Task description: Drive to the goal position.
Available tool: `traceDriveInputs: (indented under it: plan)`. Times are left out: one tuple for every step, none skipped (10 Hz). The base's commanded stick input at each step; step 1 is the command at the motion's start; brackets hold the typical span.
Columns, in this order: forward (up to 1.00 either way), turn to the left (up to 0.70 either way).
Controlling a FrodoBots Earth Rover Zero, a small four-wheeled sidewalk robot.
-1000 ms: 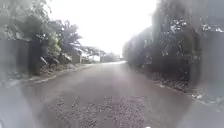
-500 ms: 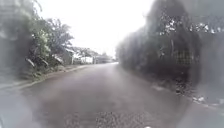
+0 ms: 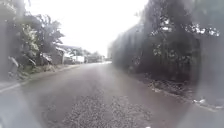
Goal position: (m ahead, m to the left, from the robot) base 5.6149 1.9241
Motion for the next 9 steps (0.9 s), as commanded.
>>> traceDriveInputs:
  plan:
    - [0.70, 0.00]
    - [0.70, 0.00]
    - [0.70, 0.00]
    - [0.70, 0.00]
    - [0.70, 0.00]
    - [0.70, 0.00]
    - [0.70, 0.00]
    - [0.70, 0.00]
    - [0.70, 0.00]
